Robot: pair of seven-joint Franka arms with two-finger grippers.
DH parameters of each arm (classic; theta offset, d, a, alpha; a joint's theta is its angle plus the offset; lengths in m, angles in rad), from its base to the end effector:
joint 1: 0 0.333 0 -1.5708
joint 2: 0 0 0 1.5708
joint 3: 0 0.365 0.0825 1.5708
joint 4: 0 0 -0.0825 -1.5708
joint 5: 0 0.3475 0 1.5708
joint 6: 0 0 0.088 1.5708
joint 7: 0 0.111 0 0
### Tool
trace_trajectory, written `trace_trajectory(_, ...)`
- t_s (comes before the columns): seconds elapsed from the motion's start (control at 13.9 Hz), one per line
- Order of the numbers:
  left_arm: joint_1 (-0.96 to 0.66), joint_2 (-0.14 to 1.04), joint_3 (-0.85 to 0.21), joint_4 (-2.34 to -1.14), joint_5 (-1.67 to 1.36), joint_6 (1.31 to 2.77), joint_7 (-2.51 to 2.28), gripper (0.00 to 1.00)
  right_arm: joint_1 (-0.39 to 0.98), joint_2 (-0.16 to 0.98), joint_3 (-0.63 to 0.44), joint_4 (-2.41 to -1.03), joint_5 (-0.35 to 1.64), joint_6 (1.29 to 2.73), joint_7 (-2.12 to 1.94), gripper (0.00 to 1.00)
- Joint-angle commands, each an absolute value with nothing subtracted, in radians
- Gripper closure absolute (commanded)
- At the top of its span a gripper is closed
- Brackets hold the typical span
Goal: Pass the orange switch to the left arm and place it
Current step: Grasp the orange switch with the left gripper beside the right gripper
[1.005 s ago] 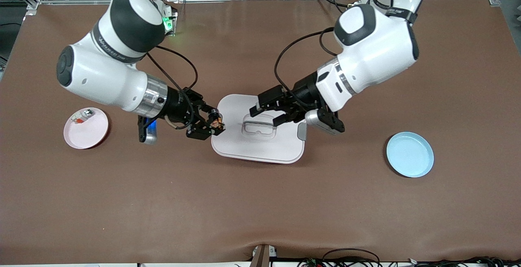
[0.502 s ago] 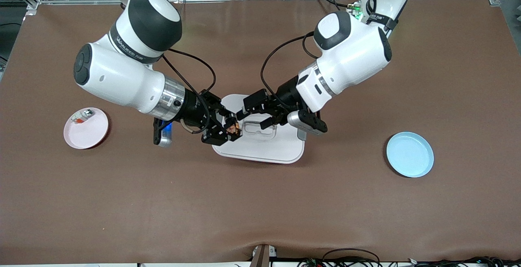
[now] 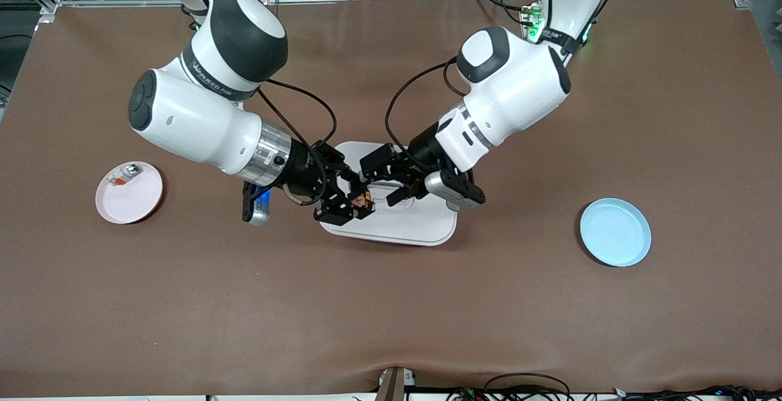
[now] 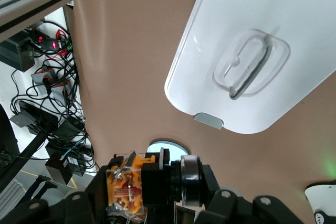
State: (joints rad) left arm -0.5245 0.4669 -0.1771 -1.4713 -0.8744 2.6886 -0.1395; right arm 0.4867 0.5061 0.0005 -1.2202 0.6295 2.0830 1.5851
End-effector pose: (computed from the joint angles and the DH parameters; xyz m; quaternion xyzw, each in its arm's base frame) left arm 0.5892 -0.4273 0.5446 0.8785 0.0650 0.1578 0.4463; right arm 0.6286 0.3686 0.5768 -0.7453 0.5749 0.1658 0.2942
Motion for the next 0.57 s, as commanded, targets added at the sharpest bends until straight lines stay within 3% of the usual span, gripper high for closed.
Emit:
trace_trajectory(0.0, -0.538, 0.503, -0.17, -1.431, -0.874, 2.741, -0.126, 0.0, 0.502, 0.523, -0.011, -1.177, 0.649, 2.077, 1.612, 1.0)
trace_trajectory(0.43, -0.546, 0.502, -0.17, -1.433, -0.873, 2.75, -0.068, 0.0, 0.517, 0.523, -0.012, -1.177, 0.646, 2.075, 1.614, 1.0)
trace_trajectory(0.5, -0.546, 0.503, -0.17, -1.433, -0.873, 2.75, -0.064, 0.06, 0.518, 0.523, -0.012, -1.177, 0.646, 2.075, 1.614, 1.0)
